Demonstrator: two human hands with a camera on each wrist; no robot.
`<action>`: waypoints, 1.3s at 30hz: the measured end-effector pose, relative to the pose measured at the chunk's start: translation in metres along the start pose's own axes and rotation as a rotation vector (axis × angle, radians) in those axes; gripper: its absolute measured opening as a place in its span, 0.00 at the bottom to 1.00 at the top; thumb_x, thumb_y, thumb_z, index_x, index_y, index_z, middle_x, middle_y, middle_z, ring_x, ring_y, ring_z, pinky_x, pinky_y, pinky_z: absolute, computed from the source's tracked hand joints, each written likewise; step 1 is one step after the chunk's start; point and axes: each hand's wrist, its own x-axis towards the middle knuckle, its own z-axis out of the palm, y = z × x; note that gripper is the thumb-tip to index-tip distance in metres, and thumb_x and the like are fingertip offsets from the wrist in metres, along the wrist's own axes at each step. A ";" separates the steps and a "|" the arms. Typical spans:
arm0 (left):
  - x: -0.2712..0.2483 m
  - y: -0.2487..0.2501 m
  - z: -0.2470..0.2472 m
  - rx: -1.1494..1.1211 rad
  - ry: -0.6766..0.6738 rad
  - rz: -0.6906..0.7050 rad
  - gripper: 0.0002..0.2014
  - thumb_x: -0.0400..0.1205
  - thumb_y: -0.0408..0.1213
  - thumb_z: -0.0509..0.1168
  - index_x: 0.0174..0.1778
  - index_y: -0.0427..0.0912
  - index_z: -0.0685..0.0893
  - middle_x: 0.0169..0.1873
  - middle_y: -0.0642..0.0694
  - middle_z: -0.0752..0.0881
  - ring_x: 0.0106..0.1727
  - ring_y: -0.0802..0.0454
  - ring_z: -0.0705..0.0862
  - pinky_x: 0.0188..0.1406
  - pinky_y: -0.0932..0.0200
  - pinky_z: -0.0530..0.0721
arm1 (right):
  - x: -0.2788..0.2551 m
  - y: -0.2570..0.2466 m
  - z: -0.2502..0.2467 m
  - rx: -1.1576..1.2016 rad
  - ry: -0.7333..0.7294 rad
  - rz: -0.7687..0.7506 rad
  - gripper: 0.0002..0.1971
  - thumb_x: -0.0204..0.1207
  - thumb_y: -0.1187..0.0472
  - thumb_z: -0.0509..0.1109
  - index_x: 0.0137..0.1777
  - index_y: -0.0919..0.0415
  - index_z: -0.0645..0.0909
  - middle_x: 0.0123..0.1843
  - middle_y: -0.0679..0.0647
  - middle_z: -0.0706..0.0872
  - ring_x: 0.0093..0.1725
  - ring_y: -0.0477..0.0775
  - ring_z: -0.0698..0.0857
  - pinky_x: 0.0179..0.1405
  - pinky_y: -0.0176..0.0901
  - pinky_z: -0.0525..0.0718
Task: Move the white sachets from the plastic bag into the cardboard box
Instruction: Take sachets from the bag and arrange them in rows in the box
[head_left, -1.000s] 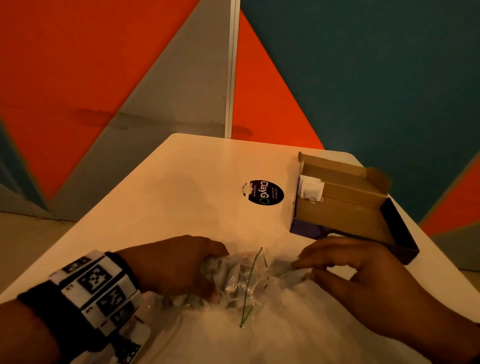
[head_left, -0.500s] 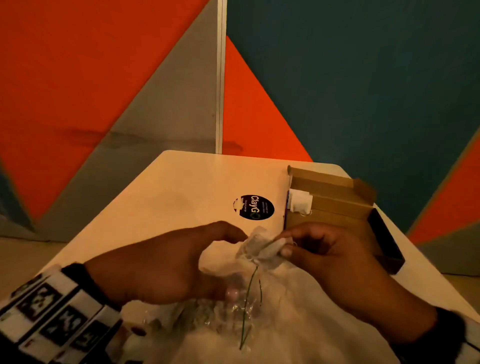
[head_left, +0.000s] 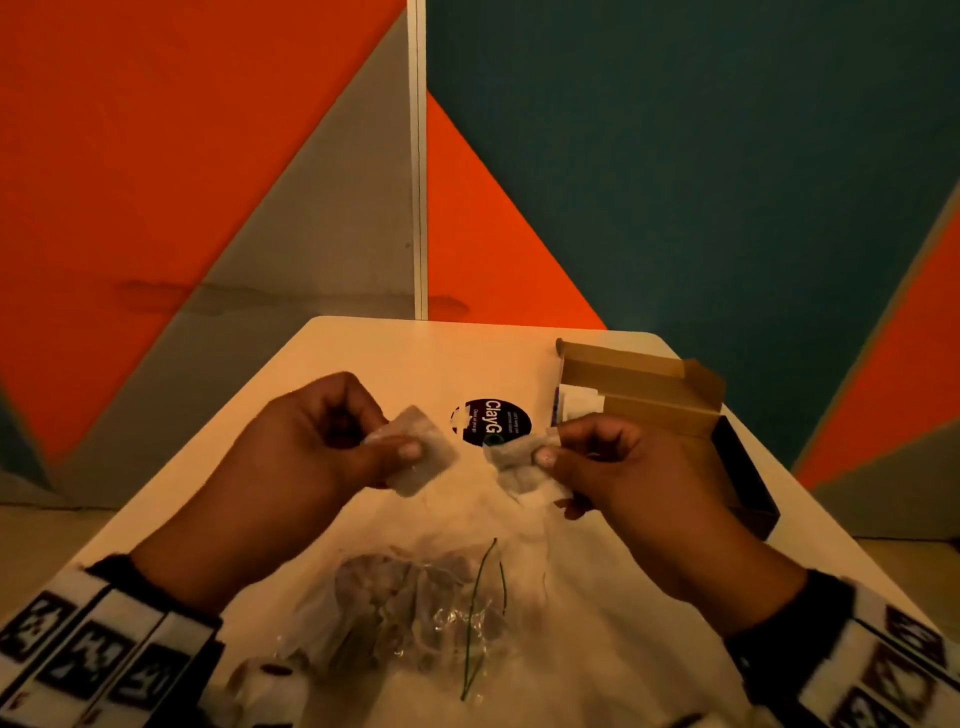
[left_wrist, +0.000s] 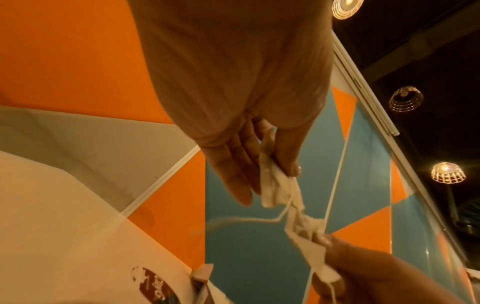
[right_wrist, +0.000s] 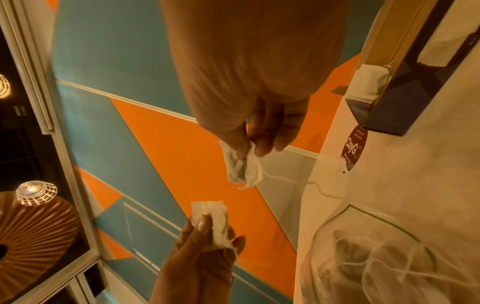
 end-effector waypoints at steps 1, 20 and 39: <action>0.000 0.002 -0.002 -0.019 -0.020 0.001 0.18 0.61 0.49 0.83 0.34 0.47 0.82 0.34 0.40 0.90 0.38 0.44 0.91 0.42 0.44 0.89 | 0.001 -0.001 0.001 -0.006 0.010 0.008 0.03 0.72 0.62 0.78 0.43 0.53 0.90 0.39 0.53 0.92 0.31 0.51 0.88 0.35 0.47 0.90; 0.019 0.035 0.021 0.344 -0.240 -0.029 0.03 0.80 0.38 0.72 0.41 0.46 0.90 0.38 0.48 0.92 0.32 0.54 0.89 0.29 0.66 0.85 | -0.005 -0.007 0.009 -0.365 -0.226 -0.127 0.08 0.76 0.48 0.74 0.40 0.48 0.90 0.37 0.44 0.90 0.38 0.44 0.86 0.44 0.48 0.88; 0.001 0.002 -0.025 0.172 -0.132 -0.251 0.06 0.81 0.38 0.70 0.49 0.41 0.90 0.38 0.41 0.92 0.33 0.49 0.88 0.31 0.59 0.84 | 0.004 0.006 -0.033 -0.585 -0.239 -0.052 0.08 0.77 0.49 0.72 0.55 0.38 0.84 0.49 0.29 0.85 0.52 0.37 0.85 0.42 0.22 0.82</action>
